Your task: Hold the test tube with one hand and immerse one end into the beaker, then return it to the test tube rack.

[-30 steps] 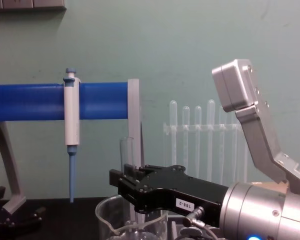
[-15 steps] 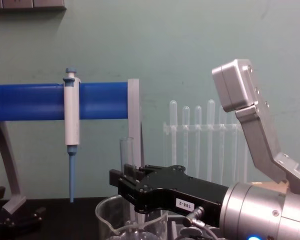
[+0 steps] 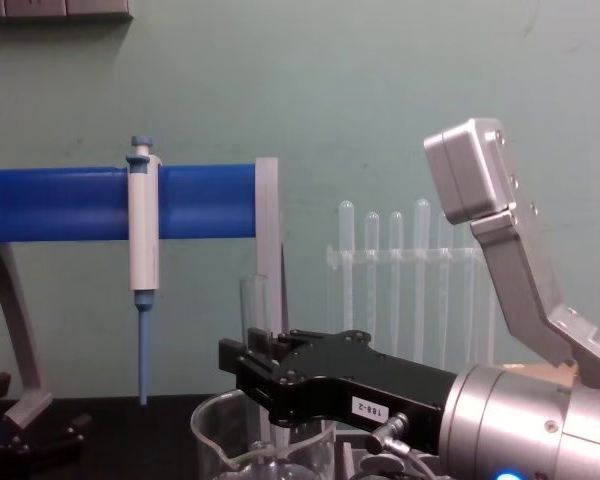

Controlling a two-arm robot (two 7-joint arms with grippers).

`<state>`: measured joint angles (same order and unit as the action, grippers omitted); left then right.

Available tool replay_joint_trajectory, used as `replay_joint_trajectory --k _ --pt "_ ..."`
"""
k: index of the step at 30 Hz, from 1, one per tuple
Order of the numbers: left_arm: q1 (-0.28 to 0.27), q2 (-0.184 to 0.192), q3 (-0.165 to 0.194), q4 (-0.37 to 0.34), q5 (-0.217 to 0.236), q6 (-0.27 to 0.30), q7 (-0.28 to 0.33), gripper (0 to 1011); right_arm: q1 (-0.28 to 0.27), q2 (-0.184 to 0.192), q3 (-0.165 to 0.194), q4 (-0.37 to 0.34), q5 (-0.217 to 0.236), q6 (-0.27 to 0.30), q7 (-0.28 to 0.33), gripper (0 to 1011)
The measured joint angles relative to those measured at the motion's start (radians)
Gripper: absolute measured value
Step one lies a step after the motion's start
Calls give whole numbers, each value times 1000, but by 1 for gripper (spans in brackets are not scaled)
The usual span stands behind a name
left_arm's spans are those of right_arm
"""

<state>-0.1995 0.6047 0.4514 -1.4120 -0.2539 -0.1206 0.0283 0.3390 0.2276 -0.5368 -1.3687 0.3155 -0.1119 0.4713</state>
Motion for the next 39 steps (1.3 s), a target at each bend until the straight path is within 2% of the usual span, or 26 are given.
replay_joint_trajectory --k 39 --pt "0 0 0 0 0 0 0 1000 0 0 0 0 0 0 0 225"
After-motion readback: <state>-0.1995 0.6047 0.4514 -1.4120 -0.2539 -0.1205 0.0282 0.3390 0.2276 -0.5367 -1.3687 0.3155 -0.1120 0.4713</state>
